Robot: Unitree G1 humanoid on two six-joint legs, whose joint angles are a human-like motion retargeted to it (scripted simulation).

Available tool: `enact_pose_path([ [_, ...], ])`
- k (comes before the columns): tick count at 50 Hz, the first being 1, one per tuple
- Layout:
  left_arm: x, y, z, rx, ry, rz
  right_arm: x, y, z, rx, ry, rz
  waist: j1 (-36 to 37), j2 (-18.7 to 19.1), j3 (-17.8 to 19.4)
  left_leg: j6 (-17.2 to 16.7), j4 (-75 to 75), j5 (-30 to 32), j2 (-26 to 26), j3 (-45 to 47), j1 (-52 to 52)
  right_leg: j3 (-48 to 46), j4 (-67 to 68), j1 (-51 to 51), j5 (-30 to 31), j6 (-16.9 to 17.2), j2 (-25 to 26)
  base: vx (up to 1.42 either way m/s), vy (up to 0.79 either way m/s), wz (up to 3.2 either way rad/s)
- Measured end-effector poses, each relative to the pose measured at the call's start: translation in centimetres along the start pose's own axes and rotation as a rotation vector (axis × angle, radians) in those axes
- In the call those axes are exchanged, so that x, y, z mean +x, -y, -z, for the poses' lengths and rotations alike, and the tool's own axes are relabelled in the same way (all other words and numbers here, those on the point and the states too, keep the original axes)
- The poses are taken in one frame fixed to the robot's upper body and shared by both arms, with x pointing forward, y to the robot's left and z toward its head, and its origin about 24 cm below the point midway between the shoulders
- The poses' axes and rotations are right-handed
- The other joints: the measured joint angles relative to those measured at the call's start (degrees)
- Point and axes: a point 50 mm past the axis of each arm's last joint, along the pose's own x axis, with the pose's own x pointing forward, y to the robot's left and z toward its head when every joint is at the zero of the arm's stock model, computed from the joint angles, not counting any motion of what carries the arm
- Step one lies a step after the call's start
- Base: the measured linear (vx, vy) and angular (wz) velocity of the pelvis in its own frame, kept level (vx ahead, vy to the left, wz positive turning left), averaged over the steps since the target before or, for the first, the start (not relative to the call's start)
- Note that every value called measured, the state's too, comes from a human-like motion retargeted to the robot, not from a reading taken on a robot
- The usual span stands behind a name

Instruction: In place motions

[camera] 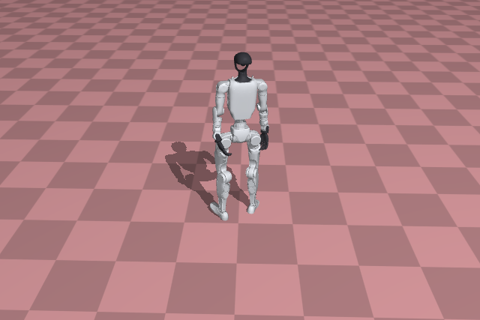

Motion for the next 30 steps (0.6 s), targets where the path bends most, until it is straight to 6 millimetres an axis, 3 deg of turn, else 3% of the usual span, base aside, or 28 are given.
enact_pose_path([
  [5, 0.1, -0.1, 0.6, -0.024, -0.009, 0.009, -0.3, 0.2, -1.7, -0.063, 0.044, 0.001, -2.2, 0.1, -1.0, 0.0, 0.5, -1.7, 1.1, 2.3, 0.9, 3.5, 0.8, -2.0, 0.5, -0.1, 0.5, -0.10, -0.22, -0.64],
  [11, 0.5, -0.4, 2.7, -0.073, -0.056, 0.021, -0.6, 0.1, -3.5, -0.141, 0.054, -0.007, -7.0, 1.1, -2.0, 0.0, 1.3, -4.2, 2.7, 6.4, 3.2, 10.3, 1.7, -4.9, 1.5, -0.3, 2.1, -0.16, -0.22, -1.06],
  [17, 0.8, -0.3, 4.6, -0.077, -0.114, 0.035, -1.4, 0.5, -5.5, -0.288, 0.027, 0.014, -13.5, 3.3, -0.9, -0.7, 1.2, -6.3, 4.0, 13.2, 7.4, 20.1, 2.4, -7.8, 3.2, -0.5, 5.1, -0.25, -0.09, -1.51],
  [25, 1.0, -0.4, 4.8, 0.012, -0.132, 0.000, -2.9, 1.9, -8.8, -0.578, 0.015, 0.141, -22.2, 6.6, 1.0, -2.5, 3.2, -8.6, 5.8, 22.3, 11.1, 34.2, 1.8, -12.4, 7.2, -0.3, 10.8, -0.21, 0.05, -1.69],
  [30, 1.3, 0.0, 5.3, 0.029, -0.152, -0.014, -3.5, 2.0, -10.2, -0.685, 0.010, 0.175, -26.2, 6.6, 1.4, -3.1, 5.0, -9.1, 6.2, 28.2, 13.3, 41.8, 1.0, -14.0, 10.0, 0.8, 12.9, -0.16, 0.01, -1.41],
])
